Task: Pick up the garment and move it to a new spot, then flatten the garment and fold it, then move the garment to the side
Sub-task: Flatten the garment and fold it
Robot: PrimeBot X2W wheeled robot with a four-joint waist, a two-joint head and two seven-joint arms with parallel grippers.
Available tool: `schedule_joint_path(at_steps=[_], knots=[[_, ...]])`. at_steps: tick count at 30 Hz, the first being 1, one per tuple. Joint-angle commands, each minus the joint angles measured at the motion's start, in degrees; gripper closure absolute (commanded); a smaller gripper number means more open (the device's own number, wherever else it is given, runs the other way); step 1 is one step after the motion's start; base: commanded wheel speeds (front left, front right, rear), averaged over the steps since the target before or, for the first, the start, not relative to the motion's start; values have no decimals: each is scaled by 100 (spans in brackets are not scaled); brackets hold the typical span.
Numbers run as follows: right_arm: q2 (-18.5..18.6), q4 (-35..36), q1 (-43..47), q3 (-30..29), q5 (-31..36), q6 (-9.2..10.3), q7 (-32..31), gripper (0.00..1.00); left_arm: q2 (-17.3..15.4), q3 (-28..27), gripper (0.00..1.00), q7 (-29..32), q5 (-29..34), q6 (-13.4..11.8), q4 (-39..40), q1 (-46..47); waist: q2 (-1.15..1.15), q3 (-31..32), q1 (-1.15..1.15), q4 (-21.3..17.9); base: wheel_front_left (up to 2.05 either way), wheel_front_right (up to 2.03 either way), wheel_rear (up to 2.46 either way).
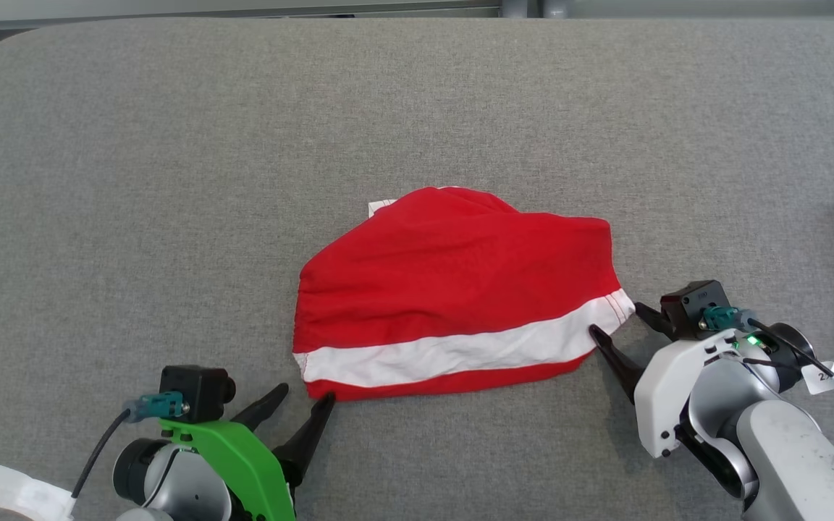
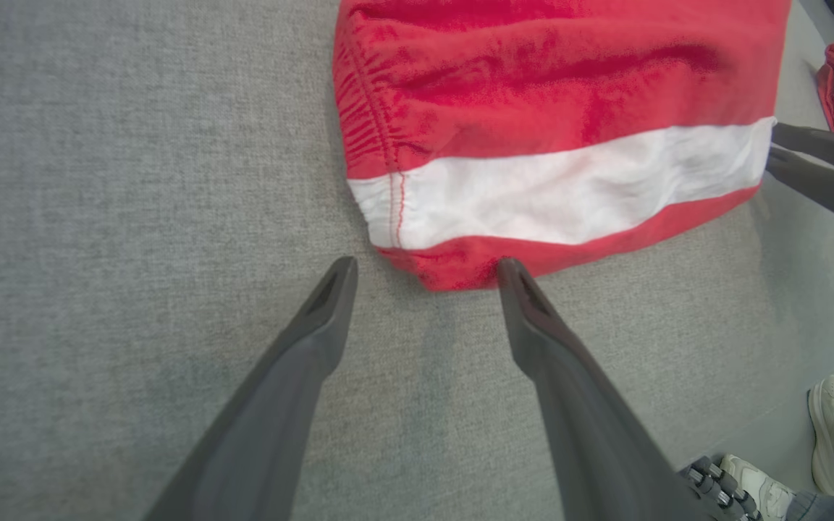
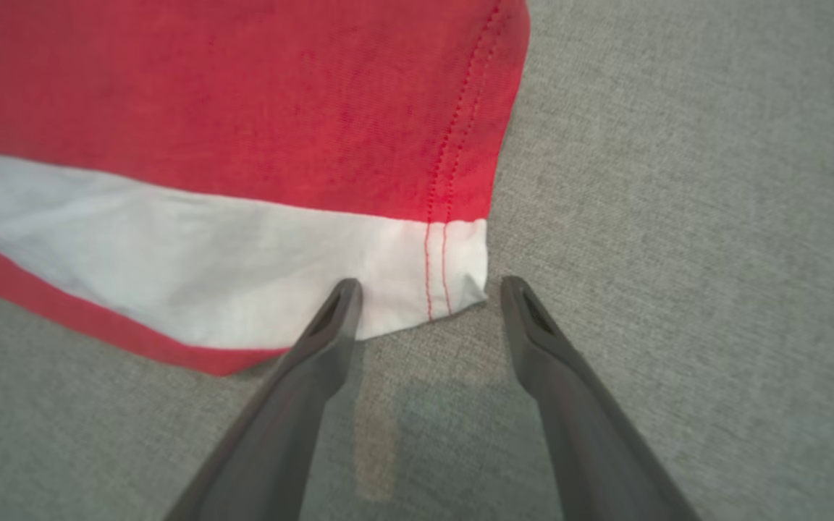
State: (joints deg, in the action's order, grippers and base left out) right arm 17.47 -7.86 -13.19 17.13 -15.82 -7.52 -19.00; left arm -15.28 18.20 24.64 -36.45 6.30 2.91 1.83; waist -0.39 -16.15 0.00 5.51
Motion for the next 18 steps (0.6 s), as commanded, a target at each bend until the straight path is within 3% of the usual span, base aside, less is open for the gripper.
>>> schedule_joint_path(at_steps=[1,5,10,12,13,16,18], knots=[[38,-36,-38,19,-28,6,31,9,-25,-15,0,-12,-55,17,-32,-6,39,-2,0,6,0,0,0],[47,-145,-99,94,-31,6,79,29,12,29,0,-105,-41,25,-166,144,39,-13,0,26,0,0,0],[69,-197,-165,161,-20,6,135,26,53,78,0,-181,-42,42,-231,254,39,-27,0,20,0,0,0],[70,-213,-196,171,-37,6,151,40,51,95,0,-193,-66,51,-246,279,39,-31,0,19,0,0,0],[74,-226,-203,180,-48,6,150,52,48,99,0,-197,-79,51,-265,295,39,-31,0,20,0,0,0],[74,-278,-218,202,-57,6,174,64,65,114,0,-246,-88,60,-333,370,39,-31,0,15,0,0,0],[66,-310,-224,232,-71,6,179,65,84,154,0,-262,-105,63,-410,392,39,-30,0,5,0,0,0]])
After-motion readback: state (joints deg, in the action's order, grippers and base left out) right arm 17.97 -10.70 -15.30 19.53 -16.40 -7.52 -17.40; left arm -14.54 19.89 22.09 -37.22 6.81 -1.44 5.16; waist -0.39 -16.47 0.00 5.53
